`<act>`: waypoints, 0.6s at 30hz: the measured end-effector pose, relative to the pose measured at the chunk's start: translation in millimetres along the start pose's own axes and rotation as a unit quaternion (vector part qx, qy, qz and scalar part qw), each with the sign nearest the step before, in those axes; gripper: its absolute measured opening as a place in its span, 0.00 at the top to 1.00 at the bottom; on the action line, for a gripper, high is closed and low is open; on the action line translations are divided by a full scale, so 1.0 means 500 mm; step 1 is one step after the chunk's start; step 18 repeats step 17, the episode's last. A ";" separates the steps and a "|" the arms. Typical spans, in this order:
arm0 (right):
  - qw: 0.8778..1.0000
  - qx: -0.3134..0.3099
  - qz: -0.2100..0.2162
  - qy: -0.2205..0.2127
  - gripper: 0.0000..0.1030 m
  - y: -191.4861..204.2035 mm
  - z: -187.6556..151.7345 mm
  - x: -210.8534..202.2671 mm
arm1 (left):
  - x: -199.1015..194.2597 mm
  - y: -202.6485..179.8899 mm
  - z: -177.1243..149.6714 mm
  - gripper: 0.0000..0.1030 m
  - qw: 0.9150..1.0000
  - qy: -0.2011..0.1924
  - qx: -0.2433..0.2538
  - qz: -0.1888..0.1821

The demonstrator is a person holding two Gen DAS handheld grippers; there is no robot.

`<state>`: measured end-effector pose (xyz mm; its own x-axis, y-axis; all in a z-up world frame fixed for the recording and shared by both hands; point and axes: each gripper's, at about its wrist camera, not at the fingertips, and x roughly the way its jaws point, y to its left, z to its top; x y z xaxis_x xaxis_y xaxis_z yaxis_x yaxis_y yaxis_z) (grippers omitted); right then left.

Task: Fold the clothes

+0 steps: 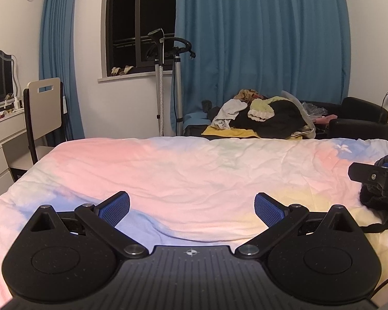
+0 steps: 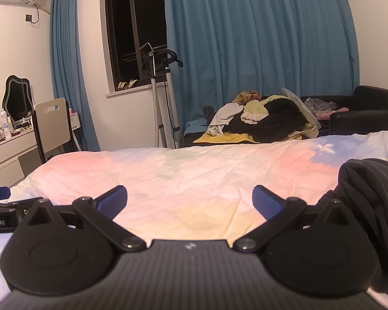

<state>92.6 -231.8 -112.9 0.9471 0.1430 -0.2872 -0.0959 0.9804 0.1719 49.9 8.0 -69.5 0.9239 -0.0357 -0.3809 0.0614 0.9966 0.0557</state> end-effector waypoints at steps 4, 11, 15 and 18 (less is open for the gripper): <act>1.000 -0.001 0.000 0.000 0.00 0.001 0.000 0.000 | -0.001 0.001 -0.001 0.00 1.000 -0.002 0.002 0.000; 1.000 0.001 0.000 -0.001 0.00 0.007 -0.004 -0.003 | 0.000 0.002 -0.002 0.00 1.000 0.001 -0.002 0.002; 1.000 0.001 -0.002 -0.002 0.00 0.006 -0.004 -0.002 | -0.003 0.003 0.001 0.00 1.000 -0.001 -0.005 -0.003; 1.000 0.000 -0.003 -0.003 0.00 0.007 -0.003 -0.003 | -0.005 0.003 0.001 0.00 1.000 -0.003 -0.005 -0.003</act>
